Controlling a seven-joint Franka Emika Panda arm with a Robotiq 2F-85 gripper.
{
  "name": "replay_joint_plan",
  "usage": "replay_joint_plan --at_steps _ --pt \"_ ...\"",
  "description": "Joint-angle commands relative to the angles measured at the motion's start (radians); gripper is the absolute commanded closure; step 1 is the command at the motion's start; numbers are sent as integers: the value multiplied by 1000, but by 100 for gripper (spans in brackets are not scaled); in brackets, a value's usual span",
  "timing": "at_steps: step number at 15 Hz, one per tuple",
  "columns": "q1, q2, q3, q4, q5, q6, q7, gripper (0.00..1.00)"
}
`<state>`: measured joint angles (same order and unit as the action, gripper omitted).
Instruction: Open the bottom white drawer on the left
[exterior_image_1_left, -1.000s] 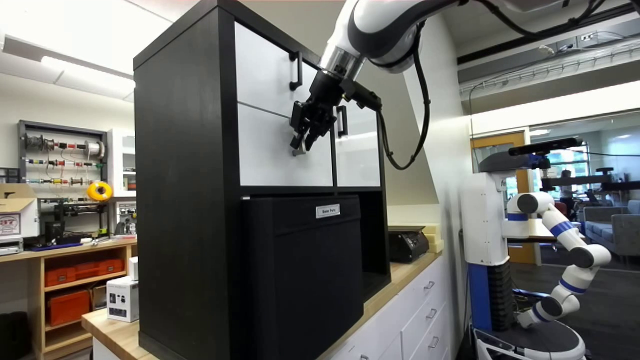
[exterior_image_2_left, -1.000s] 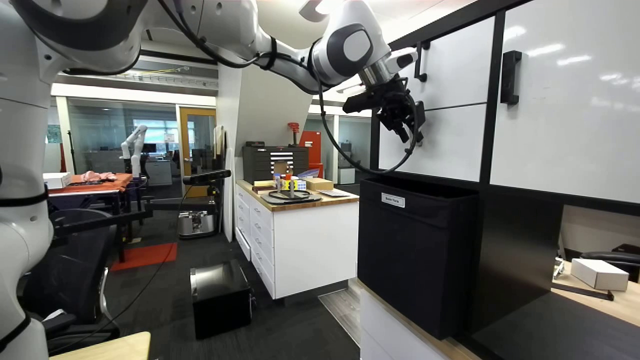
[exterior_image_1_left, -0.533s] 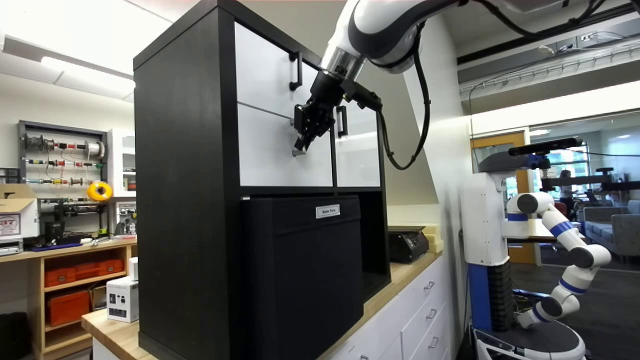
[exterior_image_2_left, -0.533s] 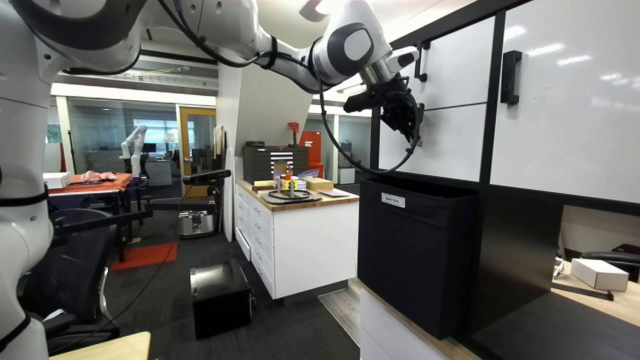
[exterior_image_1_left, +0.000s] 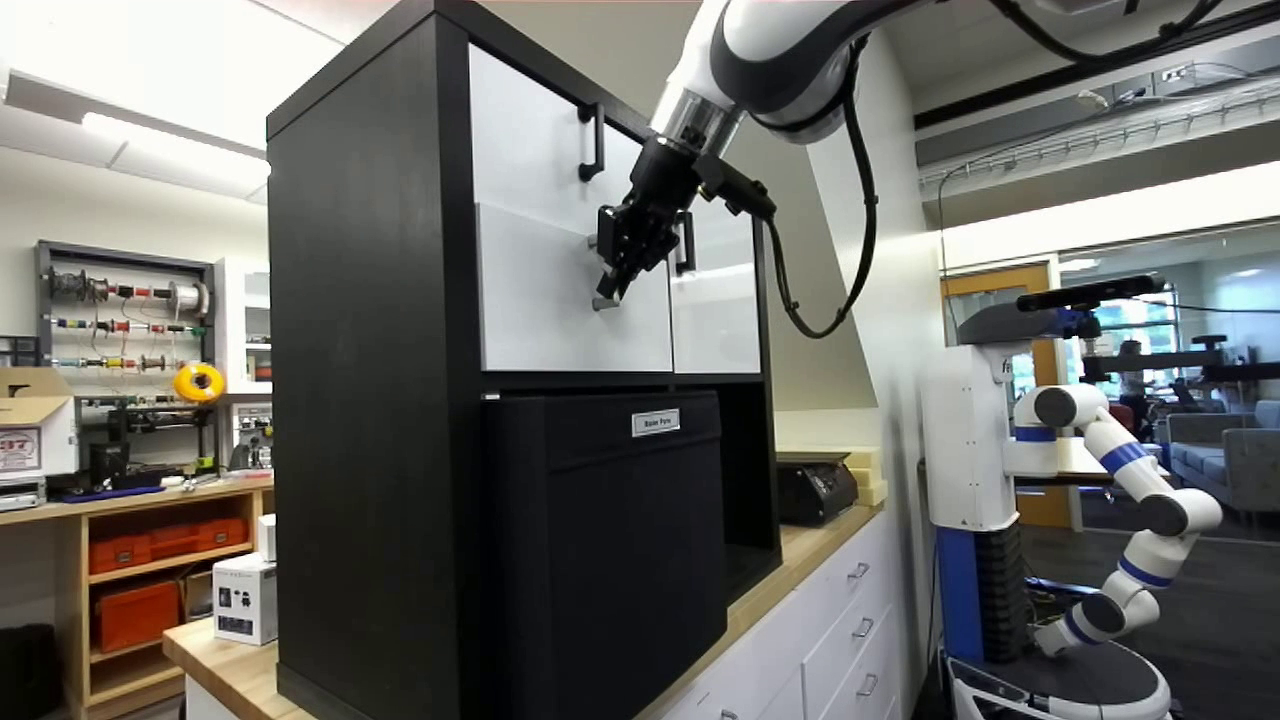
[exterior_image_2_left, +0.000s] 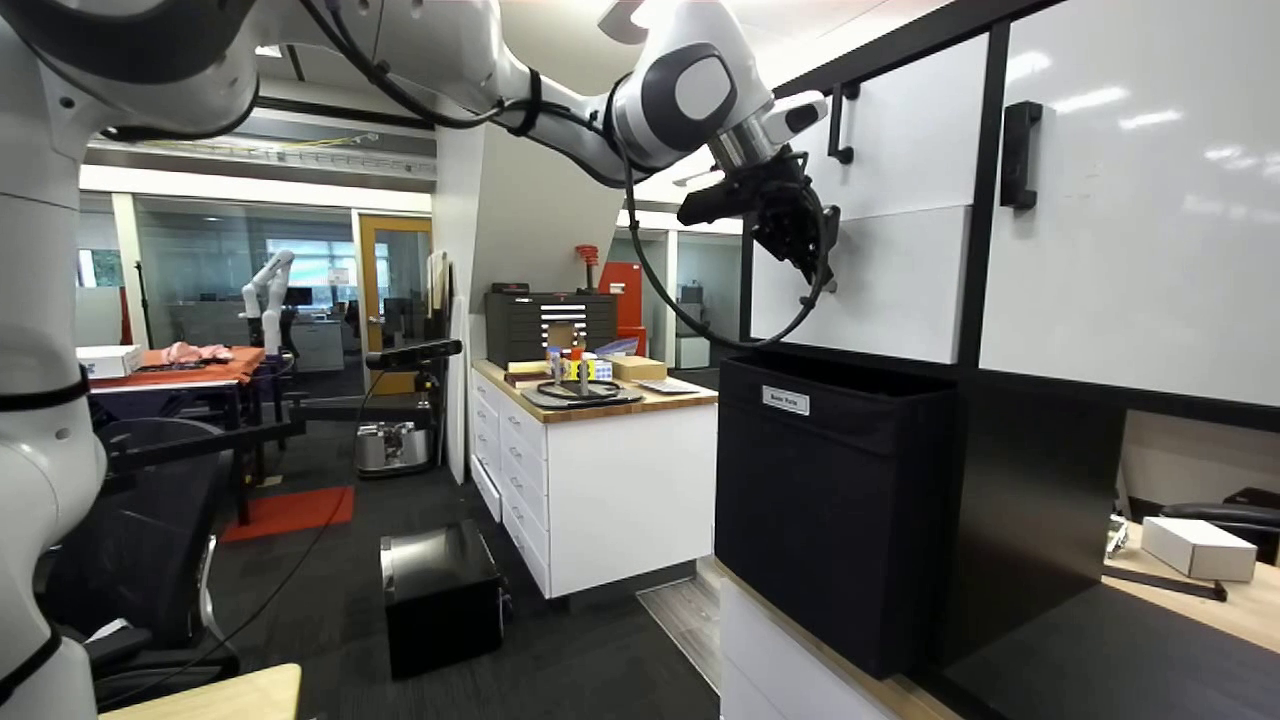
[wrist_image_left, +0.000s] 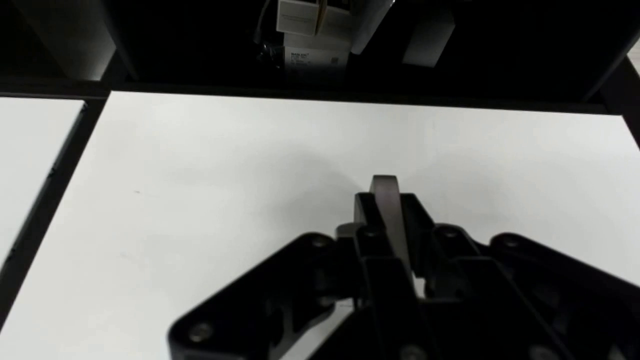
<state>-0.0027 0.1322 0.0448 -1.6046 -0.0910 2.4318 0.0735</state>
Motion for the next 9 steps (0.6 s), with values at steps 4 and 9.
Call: replay_joint_plan --at_steps 4,9 --pt "22 -211 2 -304 21 81 32 95" --pt "19 -368 15 -502 7 125 83 95"
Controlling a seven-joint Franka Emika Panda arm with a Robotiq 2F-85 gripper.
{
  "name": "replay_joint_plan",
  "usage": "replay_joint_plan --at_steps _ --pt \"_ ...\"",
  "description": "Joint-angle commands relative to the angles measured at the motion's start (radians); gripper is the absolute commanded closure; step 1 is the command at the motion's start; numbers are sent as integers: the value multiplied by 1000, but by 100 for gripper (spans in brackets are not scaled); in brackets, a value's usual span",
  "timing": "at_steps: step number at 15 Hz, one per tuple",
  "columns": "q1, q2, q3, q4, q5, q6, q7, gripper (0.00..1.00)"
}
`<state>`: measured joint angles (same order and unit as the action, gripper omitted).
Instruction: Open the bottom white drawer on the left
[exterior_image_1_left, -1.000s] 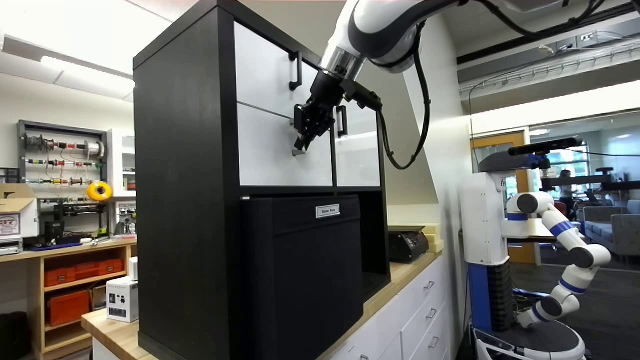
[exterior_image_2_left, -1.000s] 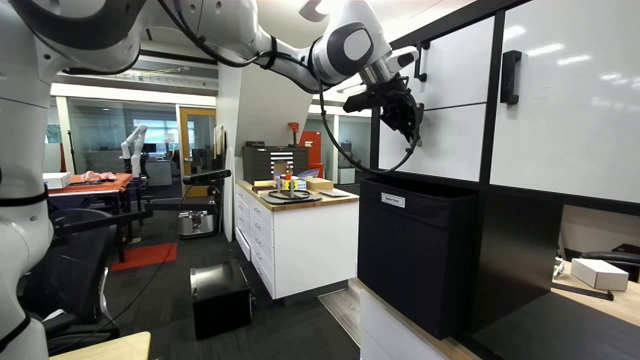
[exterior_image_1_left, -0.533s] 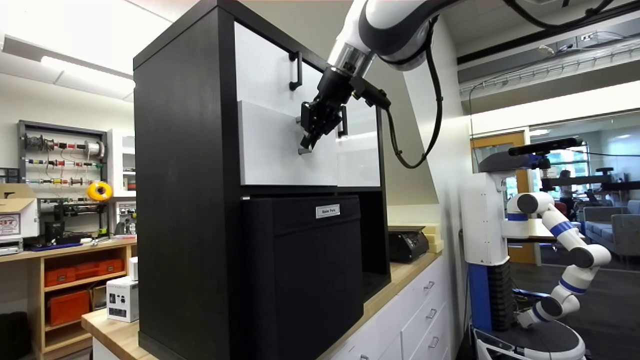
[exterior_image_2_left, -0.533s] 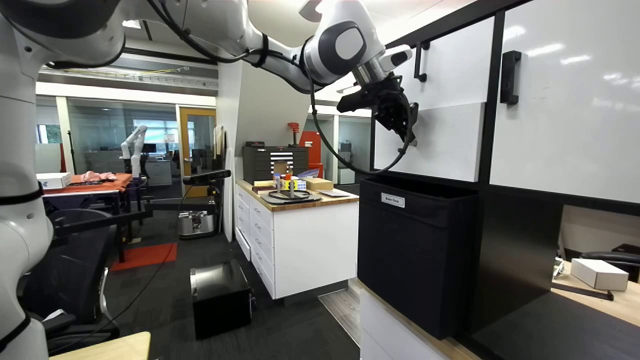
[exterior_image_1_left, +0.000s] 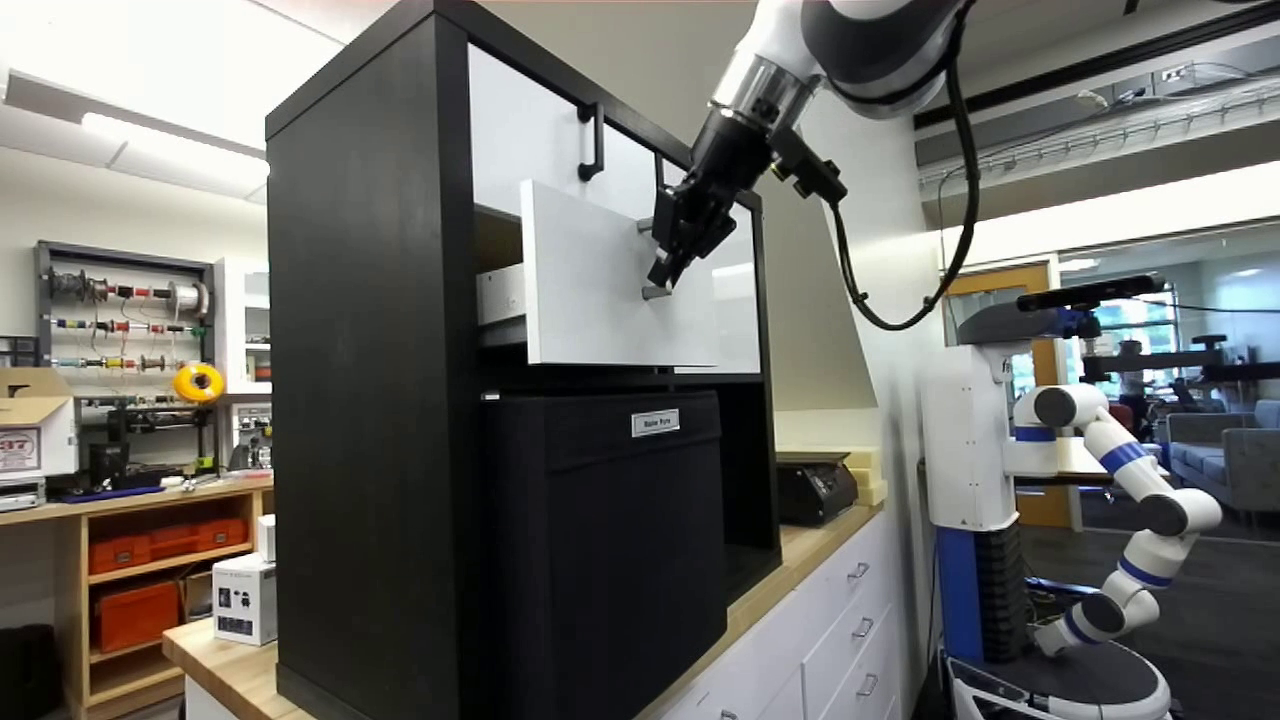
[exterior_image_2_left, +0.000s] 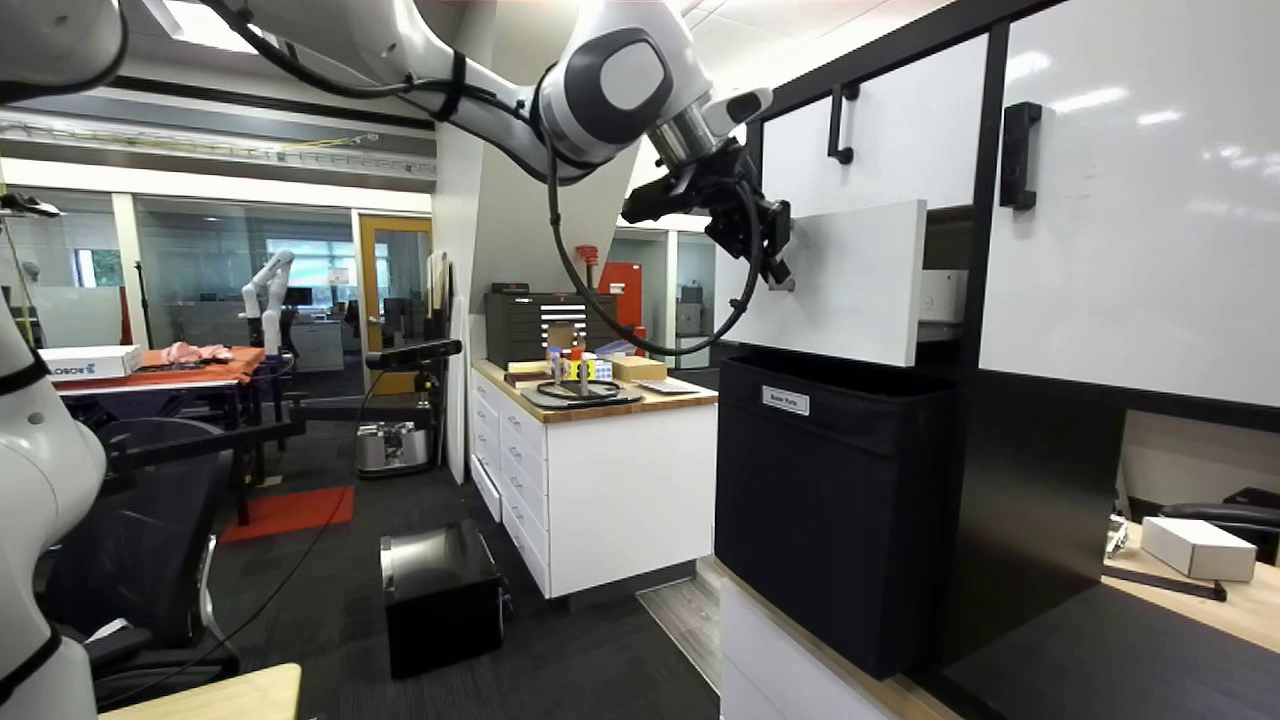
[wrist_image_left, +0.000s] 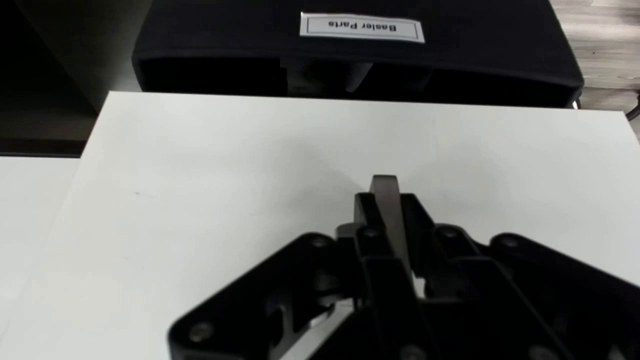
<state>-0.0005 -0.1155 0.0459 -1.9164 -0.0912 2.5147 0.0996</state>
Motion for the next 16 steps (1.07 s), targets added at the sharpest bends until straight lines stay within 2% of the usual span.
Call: replay_joint_plan --at_steps 1,9,16 --pt "14 -155 18 -231 5 50 66 95" --pt "-17 -379 66 -482 3 107 153 95" --pt "-38 -473 105 -557 17 102 180 95"
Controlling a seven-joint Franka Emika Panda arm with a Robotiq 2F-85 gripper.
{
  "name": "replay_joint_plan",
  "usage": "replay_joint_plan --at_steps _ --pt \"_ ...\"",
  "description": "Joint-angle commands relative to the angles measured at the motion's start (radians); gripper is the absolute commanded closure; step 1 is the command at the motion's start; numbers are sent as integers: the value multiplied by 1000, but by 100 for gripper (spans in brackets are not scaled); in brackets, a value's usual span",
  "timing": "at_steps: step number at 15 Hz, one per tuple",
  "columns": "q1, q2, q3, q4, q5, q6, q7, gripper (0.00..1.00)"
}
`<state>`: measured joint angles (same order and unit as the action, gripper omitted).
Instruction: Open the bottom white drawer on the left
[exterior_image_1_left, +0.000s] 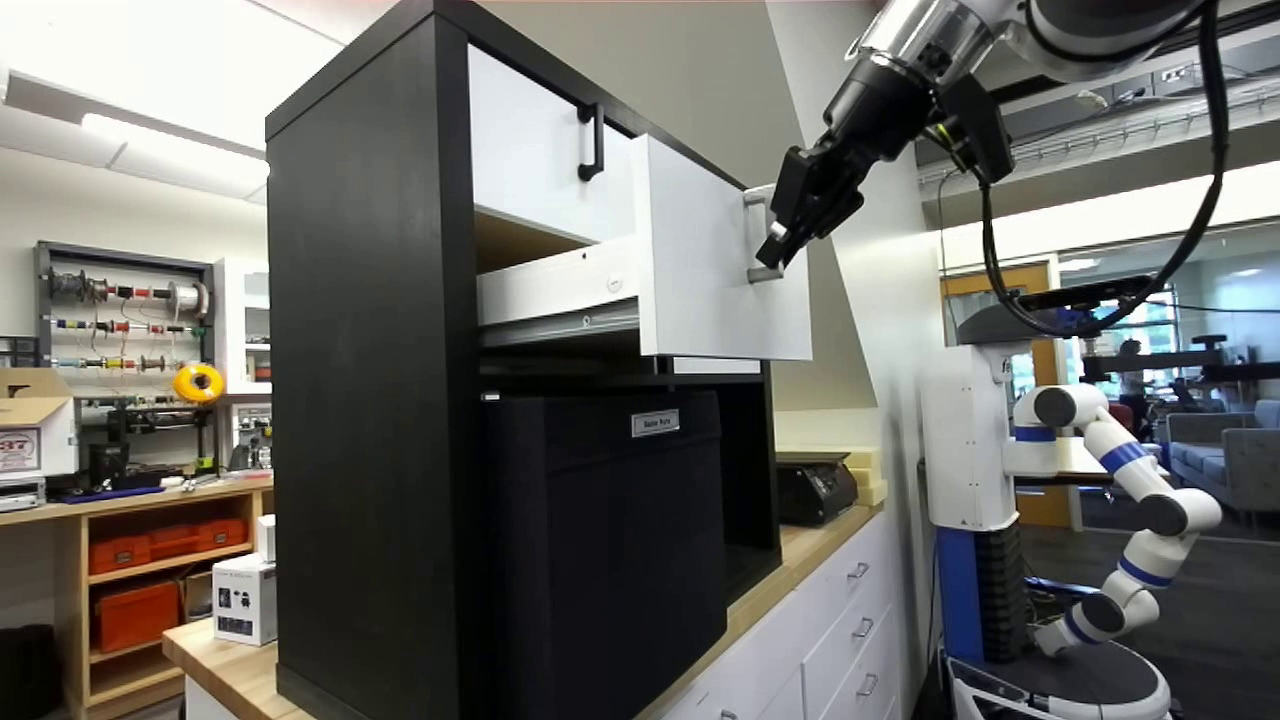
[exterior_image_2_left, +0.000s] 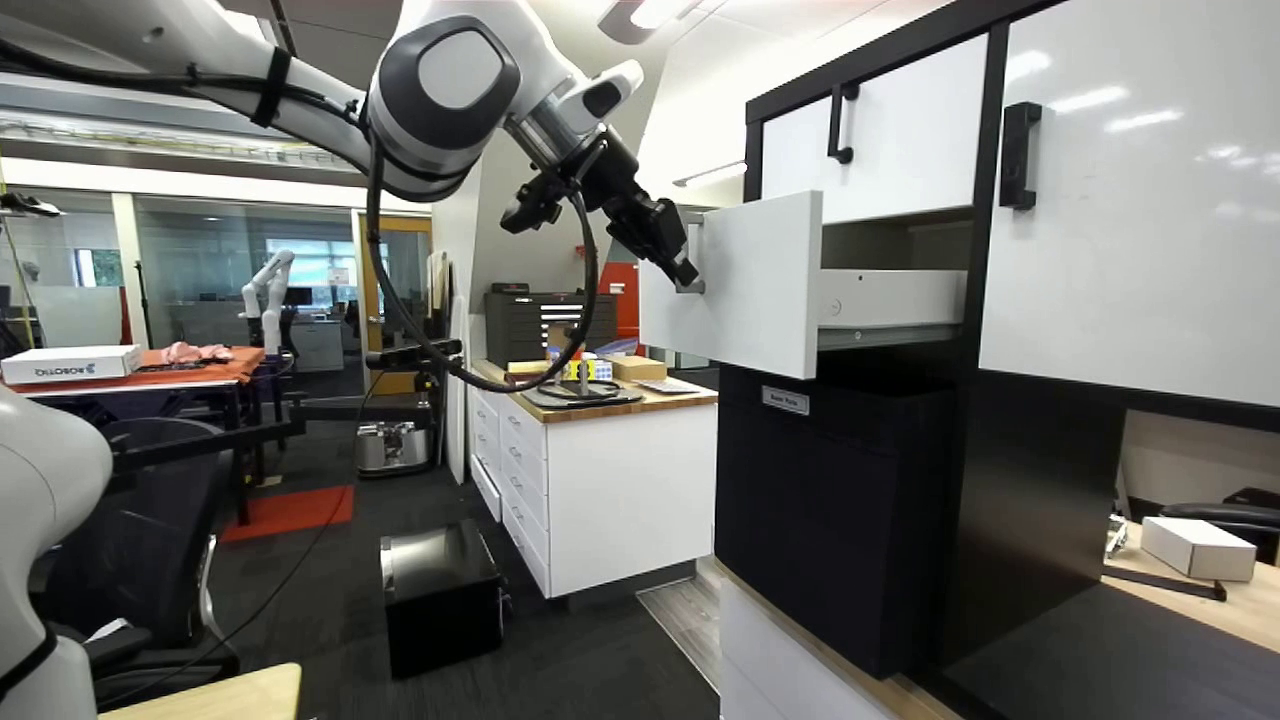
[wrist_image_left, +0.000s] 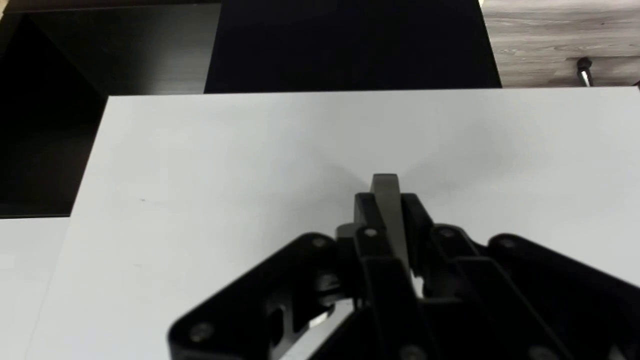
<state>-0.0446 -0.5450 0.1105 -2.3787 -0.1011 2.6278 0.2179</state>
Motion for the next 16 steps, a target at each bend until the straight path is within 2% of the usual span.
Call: replay_joint_plan --at_steps 1,3,7,11,16 --pt "11 -49 41 -87 36 -40 59 60" --pt "15 -49 48 -78 50 -112 71 53" --pt "85 -31 39 -23 149 -327 54 27" --pt "110 -15 34 48 221 -554 66 1" --pt "102 11 30 111 284 -738 80 0"
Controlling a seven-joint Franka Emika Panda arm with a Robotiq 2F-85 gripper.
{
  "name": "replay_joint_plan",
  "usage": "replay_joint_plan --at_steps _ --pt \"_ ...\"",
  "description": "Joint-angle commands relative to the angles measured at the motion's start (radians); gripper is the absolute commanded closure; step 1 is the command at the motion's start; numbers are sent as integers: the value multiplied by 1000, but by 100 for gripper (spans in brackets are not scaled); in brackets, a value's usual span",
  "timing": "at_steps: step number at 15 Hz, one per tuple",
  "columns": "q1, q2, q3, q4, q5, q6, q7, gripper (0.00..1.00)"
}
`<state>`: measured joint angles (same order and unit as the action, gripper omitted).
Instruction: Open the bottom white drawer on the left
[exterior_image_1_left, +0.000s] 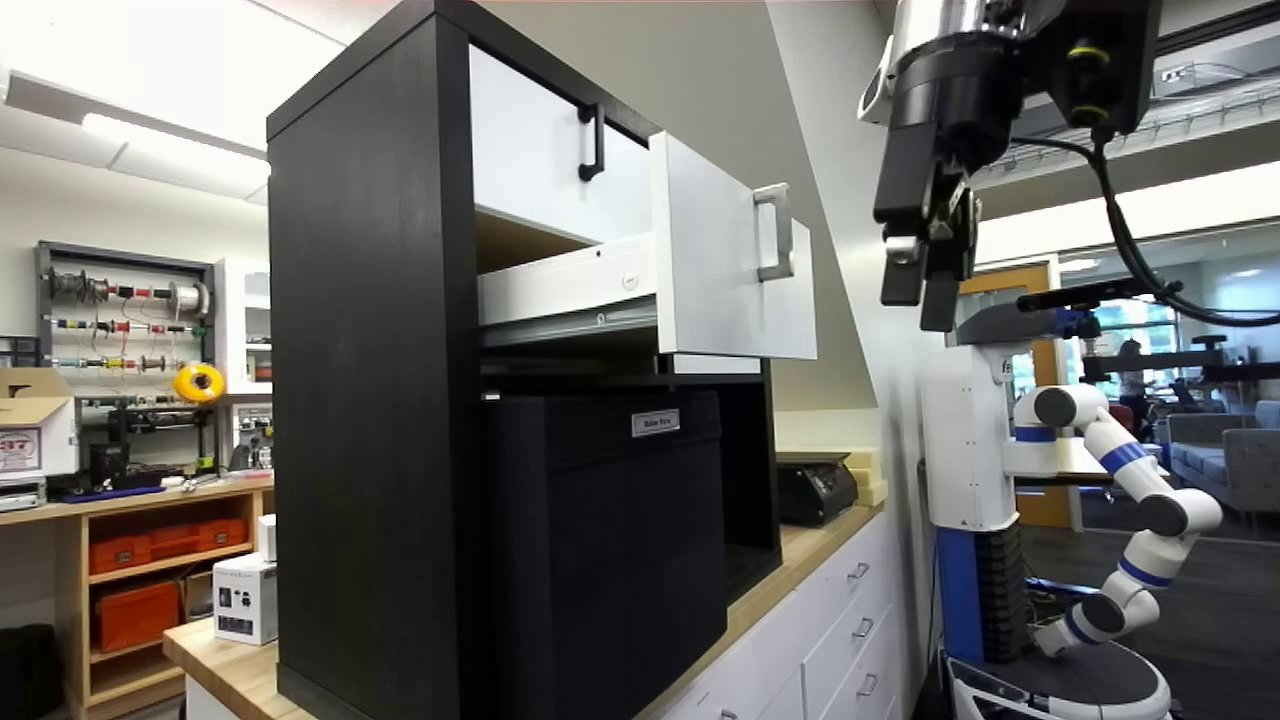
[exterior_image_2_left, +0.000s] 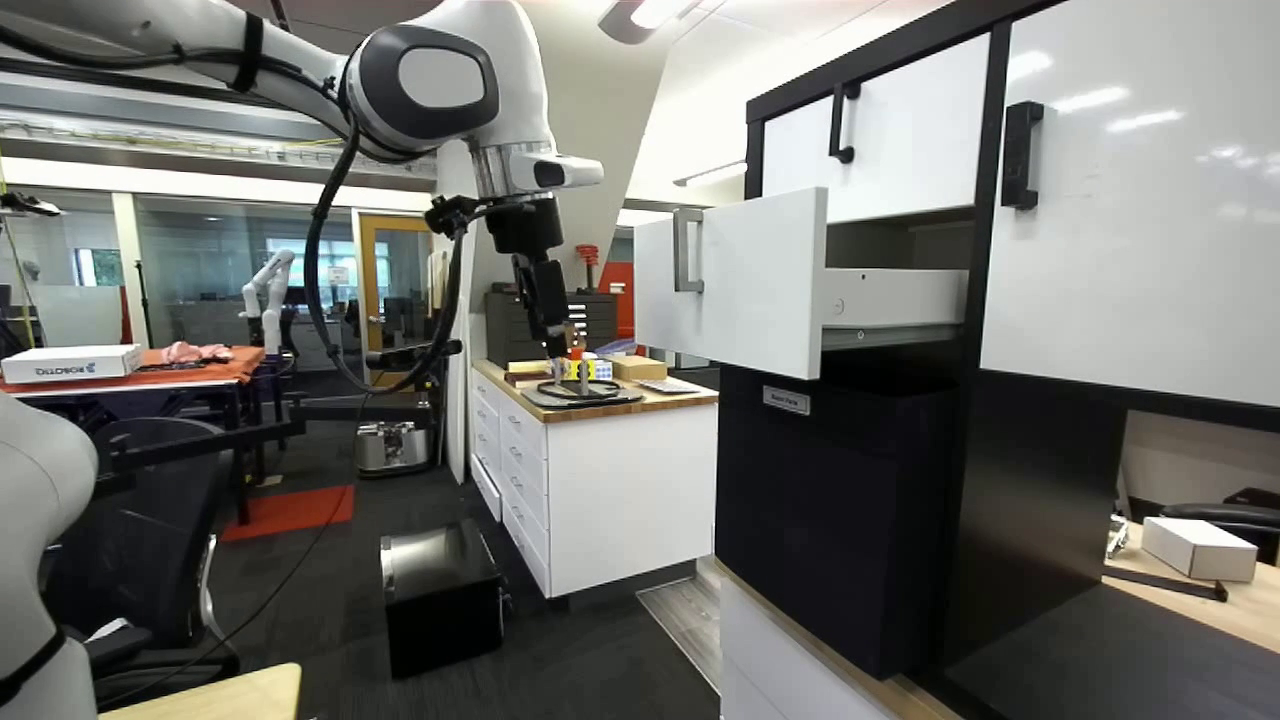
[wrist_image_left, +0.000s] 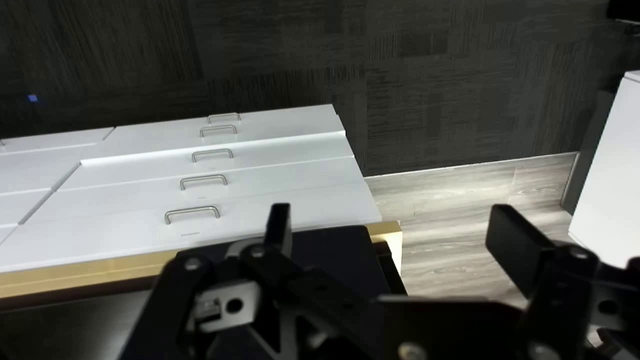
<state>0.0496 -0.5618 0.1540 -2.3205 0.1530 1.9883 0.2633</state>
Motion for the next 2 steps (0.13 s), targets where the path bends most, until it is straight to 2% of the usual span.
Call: replay_joint_plan --at_steps 1,2 --pt "1 34 -5 62 23 -123 50 0" --pt "4 8 -5 20 8 -58 14 0"
